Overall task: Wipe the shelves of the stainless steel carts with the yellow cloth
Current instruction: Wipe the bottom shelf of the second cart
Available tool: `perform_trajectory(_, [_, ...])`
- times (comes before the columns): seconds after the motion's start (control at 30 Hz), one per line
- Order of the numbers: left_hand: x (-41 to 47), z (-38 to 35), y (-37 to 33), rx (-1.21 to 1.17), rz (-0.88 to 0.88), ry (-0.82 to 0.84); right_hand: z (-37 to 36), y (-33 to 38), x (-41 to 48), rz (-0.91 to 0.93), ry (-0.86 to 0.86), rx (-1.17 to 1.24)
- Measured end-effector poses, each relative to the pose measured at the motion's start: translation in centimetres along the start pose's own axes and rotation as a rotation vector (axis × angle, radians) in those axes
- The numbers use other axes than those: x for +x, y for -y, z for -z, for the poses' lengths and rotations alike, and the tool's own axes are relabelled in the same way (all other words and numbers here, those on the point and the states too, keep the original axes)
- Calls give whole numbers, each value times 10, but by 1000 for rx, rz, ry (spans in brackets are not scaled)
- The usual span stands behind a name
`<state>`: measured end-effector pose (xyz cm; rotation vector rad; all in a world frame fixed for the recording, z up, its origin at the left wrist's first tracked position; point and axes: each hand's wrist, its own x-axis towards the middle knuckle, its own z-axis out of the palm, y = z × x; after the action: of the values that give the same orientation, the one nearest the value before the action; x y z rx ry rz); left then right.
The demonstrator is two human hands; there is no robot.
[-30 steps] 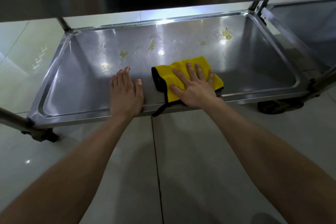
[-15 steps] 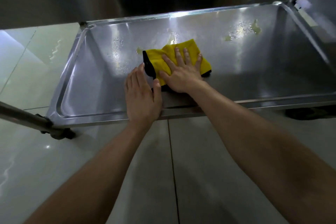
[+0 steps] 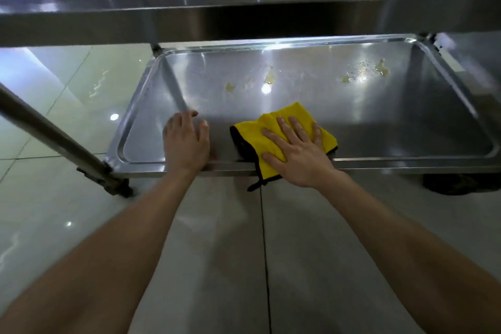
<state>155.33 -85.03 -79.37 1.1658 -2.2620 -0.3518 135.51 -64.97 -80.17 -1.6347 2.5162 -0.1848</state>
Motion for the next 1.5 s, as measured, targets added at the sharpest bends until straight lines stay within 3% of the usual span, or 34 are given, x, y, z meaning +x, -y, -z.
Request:
perform_trajectory(0.13, [10, 23, 62, 183, 100, 43, 1, 0, 5, -13, 7, -13])
perform_trajectory(0.47, [3, 15, 66, 205, 17, 51, -9, 55, 102, -99, 18, -45])
perform_trajectory(0.7, [-1, 10, 67, 182, 35, -62, -2, 101, 195, -88, 68, -51])
perform_trajectory(0.9, [-6, 12, 63, 78, 47, -238, -9, 115, 161, 37, 46, -6])
perform_trajectory(1.2, [-8, 32, 52, -85, 67, -177, -32, 120, 55, 250, -49, 44])
perform_trajectory(1.3, [-27, 48, 60, -44, 84, -261, -30, 117, 51, 263, -53, 28])
perform_trajectory(1.37, [-43, 61, 67, -81, 202, -368, -29, 118, 50, 259, -61, 25])
perform_trajectory(1.5, [-57, 91, 83, -228, 663, -551, -26, 120, 51, 247, -78, 13])
